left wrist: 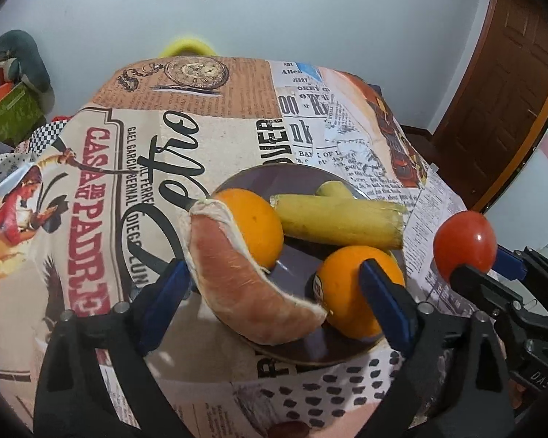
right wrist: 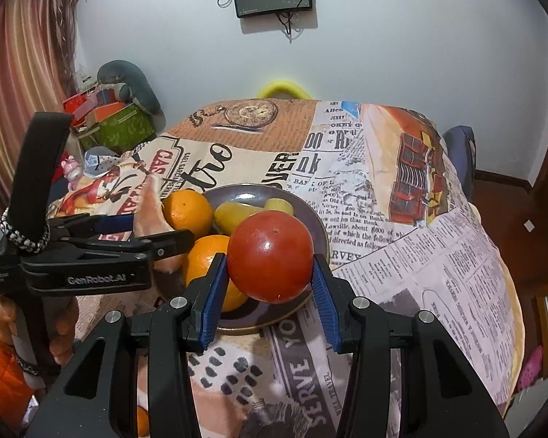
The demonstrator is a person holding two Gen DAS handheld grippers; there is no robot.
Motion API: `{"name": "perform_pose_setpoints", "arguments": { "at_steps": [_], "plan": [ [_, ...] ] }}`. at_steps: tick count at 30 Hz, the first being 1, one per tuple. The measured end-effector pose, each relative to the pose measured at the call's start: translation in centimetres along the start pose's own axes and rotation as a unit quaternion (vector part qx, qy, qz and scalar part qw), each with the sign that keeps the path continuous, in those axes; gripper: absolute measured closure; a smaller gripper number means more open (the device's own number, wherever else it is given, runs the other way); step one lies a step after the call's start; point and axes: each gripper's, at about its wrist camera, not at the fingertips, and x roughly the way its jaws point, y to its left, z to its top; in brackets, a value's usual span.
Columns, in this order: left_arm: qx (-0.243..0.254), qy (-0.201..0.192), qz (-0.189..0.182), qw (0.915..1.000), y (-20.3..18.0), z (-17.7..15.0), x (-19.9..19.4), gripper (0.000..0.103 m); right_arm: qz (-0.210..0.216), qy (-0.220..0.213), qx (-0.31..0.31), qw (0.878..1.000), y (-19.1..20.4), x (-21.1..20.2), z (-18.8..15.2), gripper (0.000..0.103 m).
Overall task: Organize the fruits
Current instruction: 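Carry the pomelo segment and red tomato toward the grey plate with both tools, then lower the pomelo segment and tomato onto the plate and open both tools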
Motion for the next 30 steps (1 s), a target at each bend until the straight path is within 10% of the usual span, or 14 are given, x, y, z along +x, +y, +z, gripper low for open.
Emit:
{"name": "perform_pose_setpoints", "arguments": {
  "at_steps": [30],
  "plan": [
    [-0.005, -0.055, 0.061, 0.9966, 5.3, -1.7, -4.7, 0.008, 0.022, 0.020, -0.051, 0.998, 5.9, 5.6, 2.8, 0.059]
  ]
}}
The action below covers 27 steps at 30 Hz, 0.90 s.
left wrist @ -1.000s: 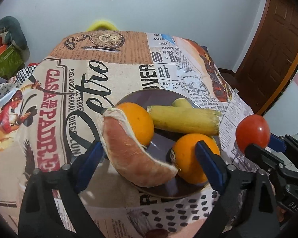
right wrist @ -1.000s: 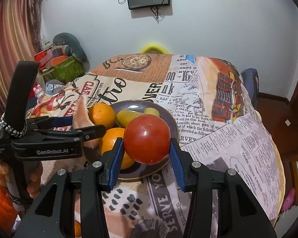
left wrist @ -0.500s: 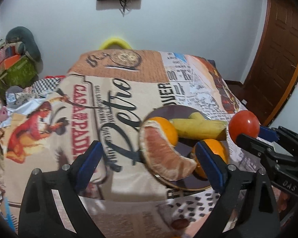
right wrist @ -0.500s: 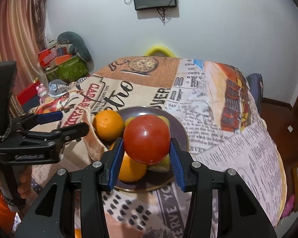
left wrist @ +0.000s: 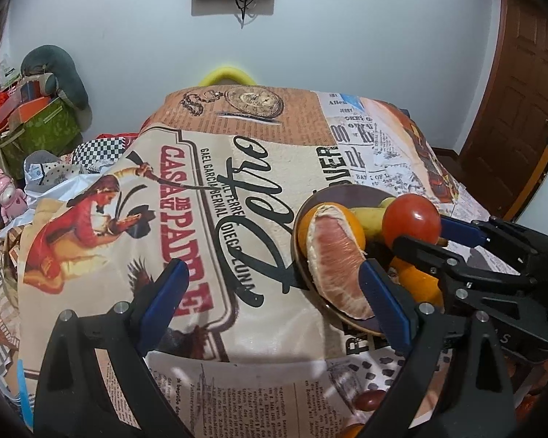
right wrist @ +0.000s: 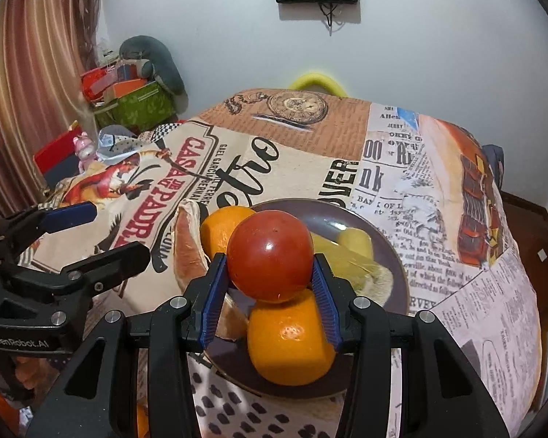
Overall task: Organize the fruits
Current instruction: 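Lower the pomelo segment and tomato onto the plate and open both tools, then move both tools toward the small mandarins on the tablecloth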
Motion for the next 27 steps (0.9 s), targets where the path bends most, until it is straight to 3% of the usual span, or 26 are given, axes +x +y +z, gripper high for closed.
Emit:
{"name": "perform_pose_setpoints", "arguments": {
  "at_steps": [13, 27],
  "plan": [
    [-0.001, -0.008, 0.003, 1.0000, -0.2, -0.3, -2.2, 0.008, -0.004, 0.000, -0.009, 1.000, 0.5, -2.2, -0.2, 0.059],
    [0.028, -0.044, 0.006, 0.9986, -1.9, -2.1, -11.4, 0.008, -0.022, -0.029, 0.002, 0.999, 1.7, -10.3, -2.5, 0.058]
  ]
}}
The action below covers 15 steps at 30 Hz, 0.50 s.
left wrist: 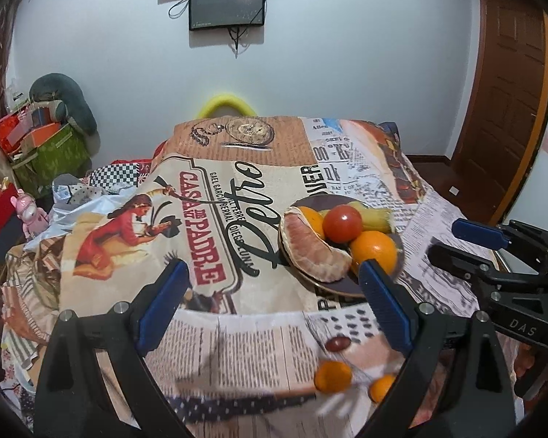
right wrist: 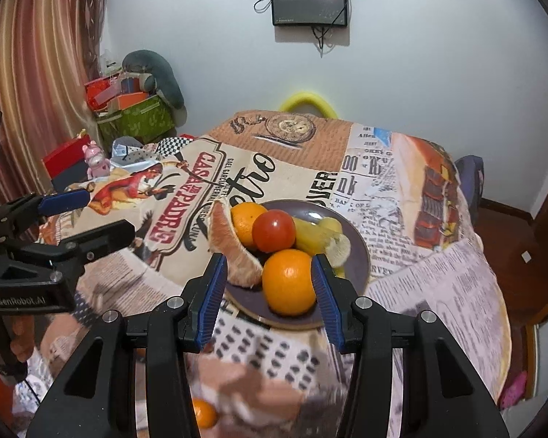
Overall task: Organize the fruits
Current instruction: 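Move both tools toward the small mandarins on the tablecloth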
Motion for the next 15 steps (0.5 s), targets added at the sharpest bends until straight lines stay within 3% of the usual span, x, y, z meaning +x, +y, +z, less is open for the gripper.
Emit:
{"name": "perform_pose_setpoints", "arguments": {
  "at_steps": [8, 15],
  "plan": [
    [0.002, 0.002, -0.011, 0.9999, -0.3, -2.3, -4.2, 0.008, -0.007, 0.010, 0.000, 1.000, 1.1, -3.3, -2.8, 0.054],
    [-0.005, 0.011, -0.017, 0.9998, 0.2, -4.6, -5.9, 0.008, -0.004, 0.035, -0.002, 0.999, 2.3, -3.8, -5.7, 0.054]
  ]
}}
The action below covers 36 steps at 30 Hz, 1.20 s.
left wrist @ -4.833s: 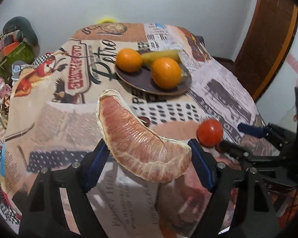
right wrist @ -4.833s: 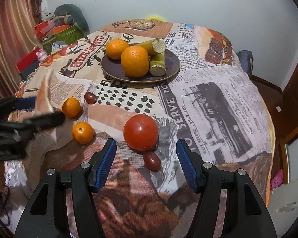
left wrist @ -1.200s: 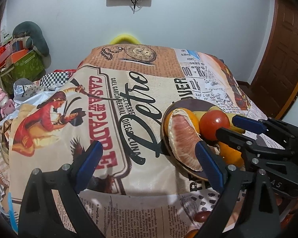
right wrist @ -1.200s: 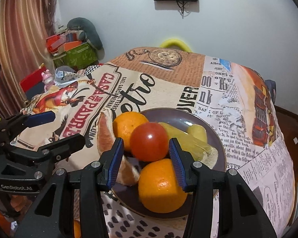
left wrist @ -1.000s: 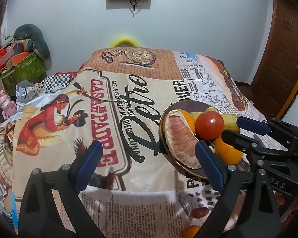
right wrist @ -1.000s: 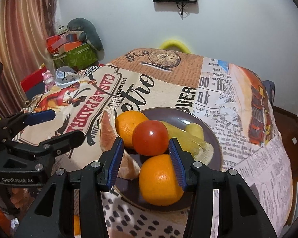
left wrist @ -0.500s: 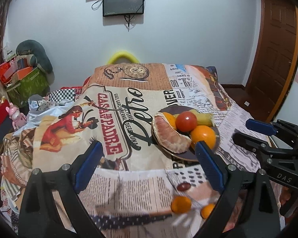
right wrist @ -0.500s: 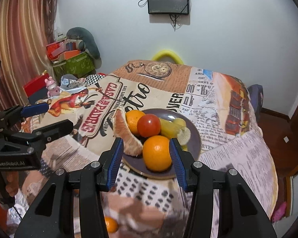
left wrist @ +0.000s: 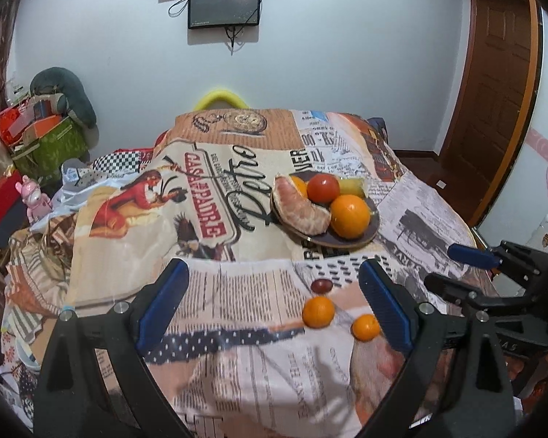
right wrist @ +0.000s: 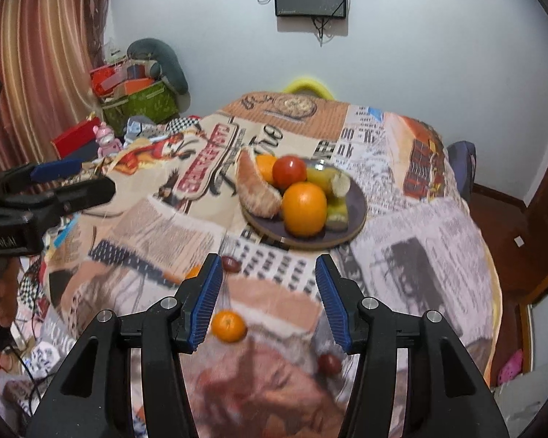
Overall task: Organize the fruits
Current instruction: 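Move both tools toward the small mandarins on the tablecloth, then grasp a mandarin with the left tool while the right tool grasps another mandarin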
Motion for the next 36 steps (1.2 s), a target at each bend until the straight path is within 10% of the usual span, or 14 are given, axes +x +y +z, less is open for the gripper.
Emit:
{"name": "perform_pose_setpoints", "arguments": {
  "at_steps": [13, 36],
  "plan": [
    [0.003, 0.050, -0.011, 0.9987, 1.0, -3.5, 1.5, 0.031, 0.027, 0.076, 0.005, 0.997, 2.3, 4.7, -3.8, 0.054],
    [0.025, 0.108, -0.048, 0.9927, -0.6, -4.9, 8.2, 0.031, 0.045, 0.104, 0.019, 0.993, 1.0, 7.7, -4.4, 0.071]
  ]
}}
